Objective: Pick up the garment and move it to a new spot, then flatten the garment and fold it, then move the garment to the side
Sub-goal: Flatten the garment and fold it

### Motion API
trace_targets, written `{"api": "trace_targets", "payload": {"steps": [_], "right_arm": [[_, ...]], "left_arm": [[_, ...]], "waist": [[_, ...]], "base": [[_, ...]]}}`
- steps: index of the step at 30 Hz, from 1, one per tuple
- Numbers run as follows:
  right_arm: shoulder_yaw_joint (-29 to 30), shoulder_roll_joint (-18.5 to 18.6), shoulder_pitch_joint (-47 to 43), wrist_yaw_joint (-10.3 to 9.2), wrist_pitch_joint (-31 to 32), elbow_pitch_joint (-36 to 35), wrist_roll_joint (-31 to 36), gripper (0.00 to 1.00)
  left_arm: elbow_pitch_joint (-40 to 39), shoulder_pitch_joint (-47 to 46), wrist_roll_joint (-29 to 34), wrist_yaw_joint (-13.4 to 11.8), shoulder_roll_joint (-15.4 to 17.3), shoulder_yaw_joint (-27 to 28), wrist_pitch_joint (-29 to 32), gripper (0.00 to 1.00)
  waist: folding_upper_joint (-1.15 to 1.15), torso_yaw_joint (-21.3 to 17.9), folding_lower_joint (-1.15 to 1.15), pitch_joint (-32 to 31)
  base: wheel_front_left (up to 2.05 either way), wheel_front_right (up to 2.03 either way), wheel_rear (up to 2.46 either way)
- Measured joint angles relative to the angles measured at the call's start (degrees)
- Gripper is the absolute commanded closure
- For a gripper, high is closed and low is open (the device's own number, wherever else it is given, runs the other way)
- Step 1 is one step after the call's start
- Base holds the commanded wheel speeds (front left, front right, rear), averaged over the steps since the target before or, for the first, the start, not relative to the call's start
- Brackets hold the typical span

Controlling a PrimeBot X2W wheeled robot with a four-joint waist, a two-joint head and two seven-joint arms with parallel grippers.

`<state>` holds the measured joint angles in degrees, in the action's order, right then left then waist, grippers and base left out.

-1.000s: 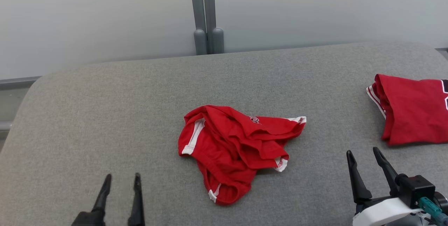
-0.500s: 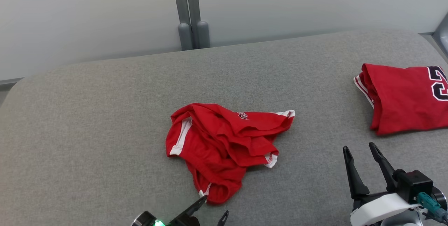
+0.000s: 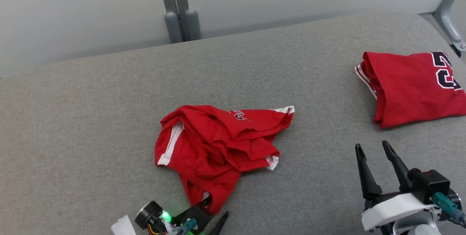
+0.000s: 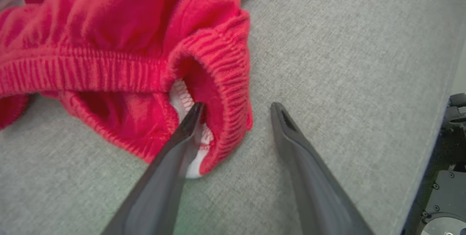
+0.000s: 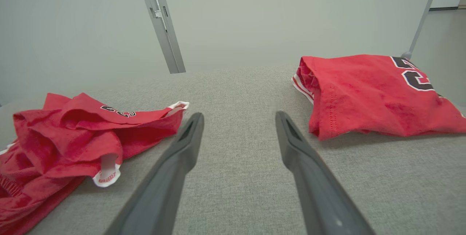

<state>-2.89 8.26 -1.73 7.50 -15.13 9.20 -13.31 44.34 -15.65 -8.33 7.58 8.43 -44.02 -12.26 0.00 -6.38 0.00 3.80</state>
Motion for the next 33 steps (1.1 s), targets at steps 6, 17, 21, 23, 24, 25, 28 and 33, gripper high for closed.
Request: {"api": "trace_targets", "payload": {"steps": [6, 17, 21, 23, 24, 25, 28, 33], "right_arm": [[0.24, -0.41, 0.01, 0.0, 0.0, 0.24, -0.07, 0.0], [0.77, -1.04, -0.61, 0.0, 0.0, 0.36, -0.11, 0.0], [0.44, -1.2, -0.54, 0.0, 0.0, 0.51, -0.11, 0.0], [0.13, -1.21, -0.46, 0.0, 0.0, 0.63, -0.11, 0.0], [0.03, -1.23, -0.43, 0.0, 0.0, 0.68, -0.11, 0.0], [-0.02, -1.23, -0.4, 0.0, 0.0, 0.75, -0.12, 0.0], [-0.23, -1.21, -0.38, 0.0, 0.0, 1.07, -0.14, 0.0], [-0.13, -1.18, -0.4, 0.0, 0.0, 1.15, -0.24, 0.0]], "left_arm": [[0.05, -2.18, -8.16, -0.01, -0.98, -1.71, 0.1, 1.0], [-31.41, -9.55, -35.32, -0.02, 3.82, -0.42, 10.83, 1.0], [-38.51, -13.18, -40.08, -0.55, 5.28, 2.72, 16.36, 1.0], [-40.21, -14.99, -42.09, -1.07, 5.58, 3.99, 18.62, 1.0], [-40.83, -15.89, -43.08, -1.14, 5.56, 4.66, 19.81, 1.0], [-41.21, -16.78, -44.13, -1.53, 5.58, 5.2, 20.74, 1.0], [-41.29, -18.64, -47.25, -2.08, 5.57, 7.06, 23.38, 1.0], [-41.85, -16.11, -54.45, -3.08, 8.72, 9.9, 28.22, 1.0]], "waist": [[0.0, -0.71, 0.0, -0.13], [0.0, 0.36, 0.0, -1.47], [0.0, 0.43, 0.0, -1.8], [0.0, 0.22, 0.0, -1.84], [0.0, 0.06, 0.0, -1.88], [0.0, -0.12, 0.0, -1.95], [0.0, -0.79, 0.0, -2.19], [0.0, -2.54, 0.0, -2.44]], "base": [[0.0, 0.0, 0.0], [0.0, 0.0, 0.0], [0.0, 0.0, 0.0], [0.0, 0.0, 0.0], [0.0, 0.0, 0.0], [0.0, 0.0, 0.0], [0.0, 0.0, 0.0], [0.0, 0.0, 0.0]]}}
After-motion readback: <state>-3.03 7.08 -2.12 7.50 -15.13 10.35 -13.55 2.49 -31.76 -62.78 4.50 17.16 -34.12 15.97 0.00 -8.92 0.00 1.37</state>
